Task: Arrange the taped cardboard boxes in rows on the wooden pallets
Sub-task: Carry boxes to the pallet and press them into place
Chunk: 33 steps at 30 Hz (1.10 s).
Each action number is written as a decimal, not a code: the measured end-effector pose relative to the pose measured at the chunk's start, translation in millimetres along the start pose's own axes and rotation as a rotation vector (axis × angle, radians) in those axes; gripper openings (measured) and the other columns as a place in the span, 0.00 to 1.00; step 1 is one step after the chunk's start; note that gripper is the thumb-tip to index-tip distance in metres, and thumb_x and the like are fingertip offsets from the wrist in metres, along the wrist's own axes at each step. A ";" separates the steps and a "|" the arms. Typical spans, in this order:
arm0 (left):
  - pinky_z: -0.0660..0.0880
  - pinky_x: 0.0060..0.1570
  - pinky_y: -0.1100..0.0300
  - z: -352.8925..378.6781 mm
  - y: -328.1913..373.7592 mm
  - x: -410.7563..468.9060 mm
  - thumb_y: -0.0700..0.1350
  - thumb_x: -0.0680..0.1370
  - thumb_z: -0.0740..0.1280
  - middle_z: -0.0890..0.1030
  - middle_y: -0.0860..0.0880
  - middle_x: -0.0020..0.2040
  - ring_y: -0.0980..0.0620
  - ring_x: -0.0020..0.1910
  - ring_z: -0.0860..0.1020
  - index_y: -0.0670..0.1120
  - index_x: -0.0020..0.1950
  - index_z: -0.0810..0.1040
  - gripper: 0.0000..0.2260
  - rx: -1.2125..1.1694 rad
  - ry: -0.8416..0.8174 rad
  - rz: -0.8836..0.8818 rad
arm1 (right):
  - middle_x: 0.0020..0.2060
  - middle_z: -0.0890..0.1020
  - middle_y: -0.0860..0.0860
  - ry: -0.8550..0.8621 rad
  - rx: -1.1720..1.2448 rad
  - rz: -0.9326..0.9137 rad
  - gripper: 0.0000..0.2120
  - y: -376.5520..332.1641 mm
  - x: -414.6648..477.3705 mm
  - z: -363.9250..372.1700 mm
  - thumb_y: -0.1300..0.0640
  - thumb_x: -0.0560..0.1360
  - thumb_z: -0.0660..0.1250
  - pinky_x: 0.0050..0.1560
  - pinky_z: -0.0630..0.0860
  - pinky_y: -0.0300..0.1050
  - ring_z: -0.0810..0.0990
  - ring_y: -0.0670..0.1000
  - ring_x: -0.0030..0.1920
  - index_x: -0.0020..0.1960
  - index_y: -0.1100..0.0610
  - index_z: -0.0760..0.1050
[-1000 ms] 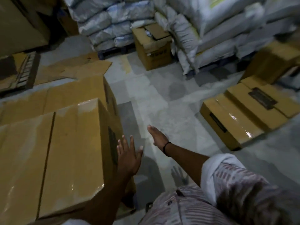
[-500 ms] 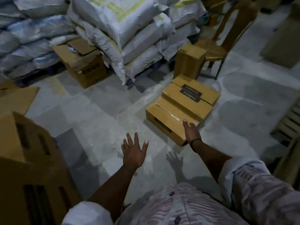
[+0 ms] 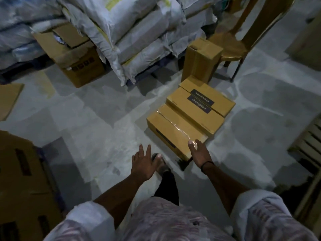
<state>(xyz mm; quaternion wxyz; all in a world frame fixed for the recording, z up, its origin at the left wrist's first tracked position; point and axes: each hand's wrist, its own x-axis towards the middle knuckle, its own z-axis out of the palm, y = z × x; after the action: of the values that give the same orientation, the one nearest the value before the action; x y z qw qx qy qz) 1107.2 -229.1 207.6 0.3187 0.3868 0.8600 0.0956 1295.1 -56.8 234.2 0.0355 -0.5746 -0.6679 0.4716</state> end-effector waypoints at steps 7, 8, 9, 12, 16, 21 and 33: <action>0.52 0.78 0.41 -22.5 31.9 127.6 0.73 0.77 0.44 0.45 0.39 0.84 0.35 0.80 0.57 0.51 0.85 0.50 0.41 -0.032 -0.054 -0.106 | 0.80 0.61 0.55 -0.110 -0.264 -0.065 0.37 -25.0 107.0 -31.1 0.33 0.81 0.54 0.78 0.58 0.54 0.59 0.55 0.79 0.81 0.56 0.59; 0.53 0.78 0.42 -26.6 38.4 140.5 0.74 0.77 0.43 0.45 0.39 0.84 0.35 0.80 0.58 0.51 0.85 0.50 0.42 -0.054 -0.054 -0.123 | 0.80 0.61 0.55 -0.126 -0.289 -0.054 0.37 -29.7 119.3 -36.9 0.32 0.80 0.53 0.78 0.58 0.54 0.58 0.54 0.79 0.81 0.55 0.58; 0.53 0.78 0.42 -31.5 45.6 152.9 0.74 0.77 0.44 0.45 0.39 0.84 0.35 0.80 0.58 0.51 0.85 0.50 0.42 -0.084 -0.060 -0.133 | 0.80 0.61 0.55 -0.142 -0.303 -0.043 0.38 -36.2 131.6 -42.5 0.31 0.80 0.52 0.78 0.57 0.54 0.58 0.54 0.79 0.81 0.54 0.58; 0.55 0.78 0.43 -41.7 59.5 193.5 0.72 0.79 0.47 0.47 0.39 0.84 0.35 0.79 0.58 0.50 0.84 0.51 0.40 -0.112 -0.070 -0.115 | 0.79 0.62 0.57 -0.157 -0.349 -0.035 0.37 -56.8 177.1 -51.2 0.33 0.81 0.52 0.78 0.58 0.54 0.60 0.56 0.79 0.80 0.56 0.59; 0.57 0.77 0.42 -44.2 60.9 224.2 0.72 0.80 0.48 0.49 0.37 0.83 0.33 0.78 0.60 0.49 0.84 0.53 0.40 -0.104 -0.080 -0.153 | 0.77 0.66 0.58 -0.157 -0.342 -0.023 0.48 -73.7 221.5 -50.0 0.23 0.74 0.45 0.75 0.63 0.57 0.64 0.58 0.76 0.80 0.57 0.61; 0.59 0.77 0.43 -33.6 51.6 248.4 0.73 0.79 0.48 0.49 0.38 0.83 0.33 0.78 0.62 0.50 0.85 0.52 0.40 -0.134 -0.092 -0.283 | 0.81 0.58 0.54 -0.317 -0.557 -0.107 0.34 -75.7 270.9 -41.2 0.35 0.82 0.51 0.78 0.56 0.57 0.54 0.57 0.80 0.82 0.53 0.56; 0.69 0.68 0.40 111.2 59.2 316.7 0.64 0.83 0.56 0.50 0.40 0.84 0.31 0.73 0.67 0.50 0.84 0.53 0.34 -0.238 -0.011 -0.646 | 0.81 0.56 0.55 -0.601 -0.697 -0.198 0.35 22.0 461.6 14.7 0.35 0.82 0.54 0.78 0.55 0.57 0.54 0.58 0.80 0.82 0.54 0.54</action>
<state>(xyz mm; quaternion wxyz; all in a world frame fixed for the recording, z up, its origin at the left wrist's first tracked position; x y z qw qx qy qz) 1054.6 32.2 -4.8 0.3801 0.0552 0.9192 0.0874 1146.9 302.0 -17.0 -0.3100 -0.3236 -0.8188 0.3589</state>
